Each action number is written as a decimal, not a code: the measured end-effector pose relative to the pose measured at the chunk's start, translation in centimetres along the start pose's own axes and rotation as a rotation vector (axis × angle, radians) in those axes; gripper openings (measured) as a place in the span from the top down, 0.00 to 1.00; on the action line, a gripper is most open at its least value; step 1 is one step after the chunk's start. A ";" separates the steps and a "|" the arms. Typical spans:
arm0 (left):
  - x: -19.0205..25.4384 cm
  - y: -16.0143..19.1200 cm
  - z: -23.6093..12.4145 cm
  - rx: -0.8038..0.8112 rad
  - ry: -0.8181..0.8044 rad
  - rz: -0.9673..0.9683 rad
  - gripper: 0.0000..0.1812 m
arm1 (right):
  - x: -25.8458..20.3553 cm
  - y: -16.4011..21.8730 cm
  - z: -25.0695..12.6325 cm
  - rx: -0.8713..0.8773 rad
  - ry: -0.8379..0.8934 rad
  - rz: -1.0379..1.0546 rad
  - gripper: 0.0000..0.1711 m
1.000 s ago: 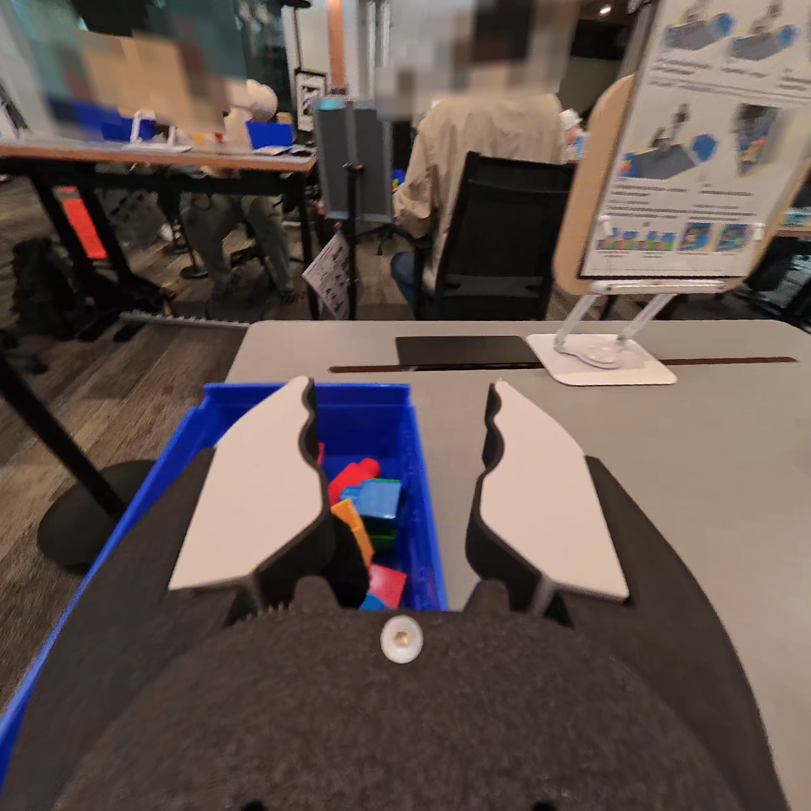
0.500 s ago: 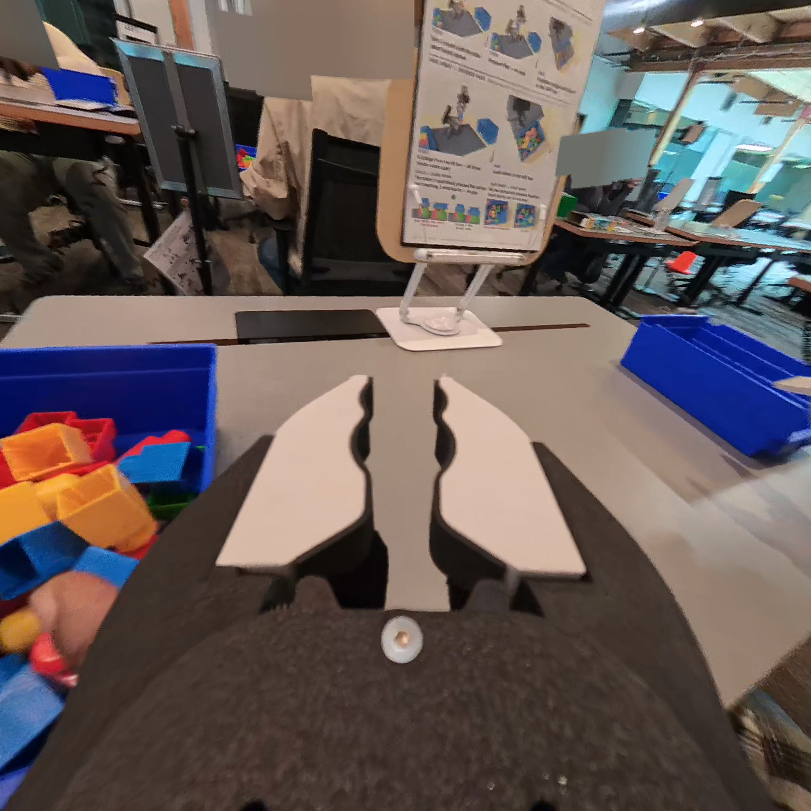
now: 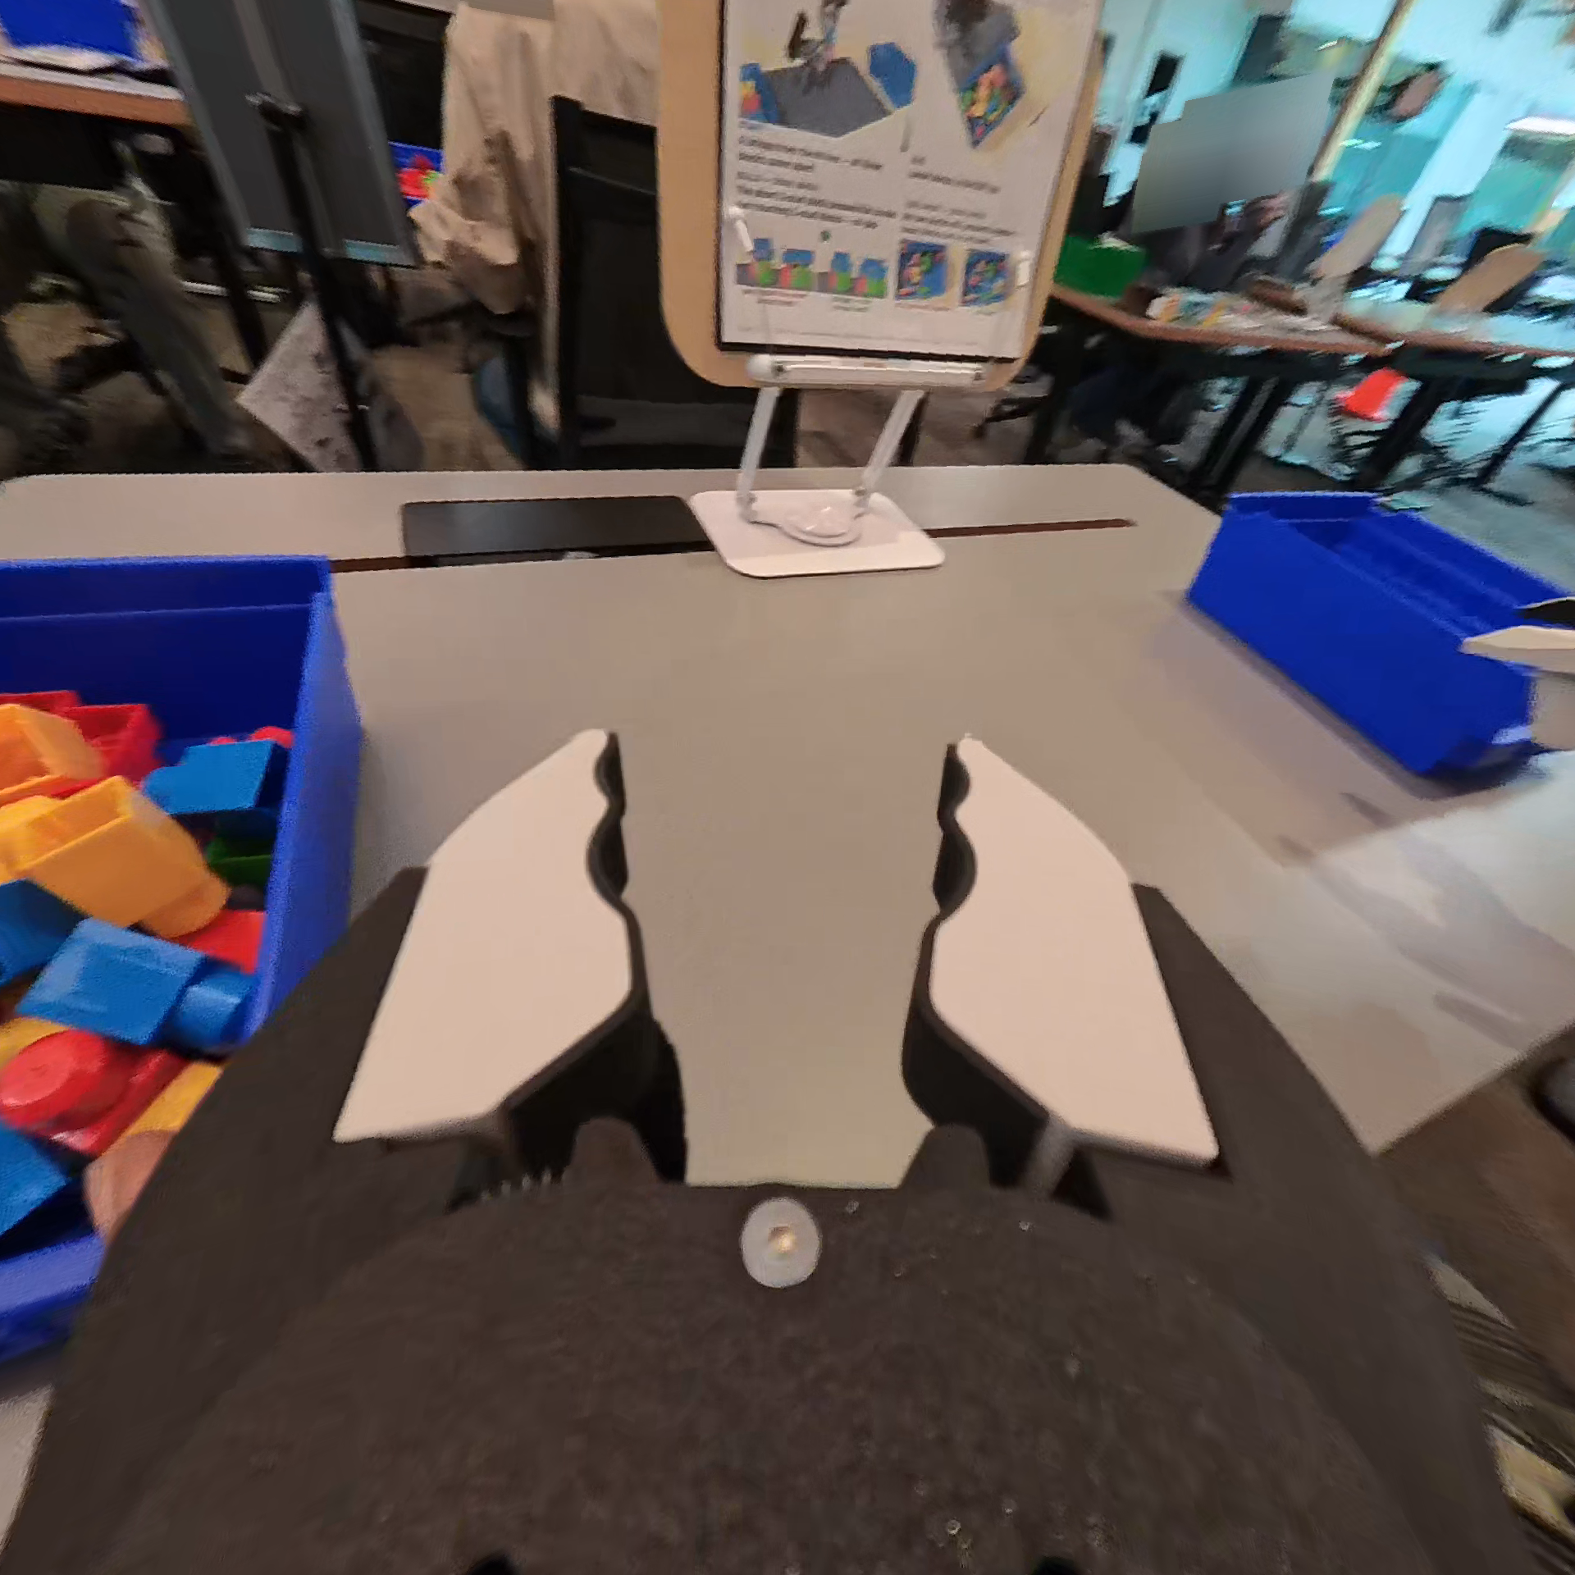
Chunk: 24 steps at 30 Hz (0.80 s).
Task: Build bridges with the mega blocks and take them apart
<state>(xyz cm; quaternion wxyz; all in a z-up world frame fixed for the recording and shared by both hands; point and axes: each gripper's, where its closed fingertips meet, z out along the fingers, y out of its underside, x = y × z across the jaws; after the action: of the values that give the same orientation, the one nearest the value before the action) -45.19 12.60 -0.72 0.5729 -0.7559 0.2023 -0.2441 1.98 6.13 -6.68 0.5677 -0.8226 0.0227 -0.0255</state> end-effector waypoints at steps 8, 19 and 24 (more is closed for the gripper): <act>-1.4 -0.7 0.7 0.051 -0.198 0.067 0.62 | -0.4 -0.3 0.0 0.014 -0.004 0.009 0.47; -2.7 1.4 2.6 -0.039 -0.253 -0.012 0.69 | -1.5 0.2 0.4 0.011 -0.020 0.007 0.47; -2.5 1.9 3.4 -0.070 -0.260 0.017 0.70 | -1.9 0.5 0.7 0.002 -0.034 -0.002 0.47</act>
<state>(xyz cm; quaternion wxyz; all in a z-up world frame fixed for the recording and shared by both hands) -45.16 16.19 -3.64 0.5695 -0.7989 0.1414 -0.1320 0.09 6.73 -7.44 0.5687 -0.8223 0.0123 -0.0123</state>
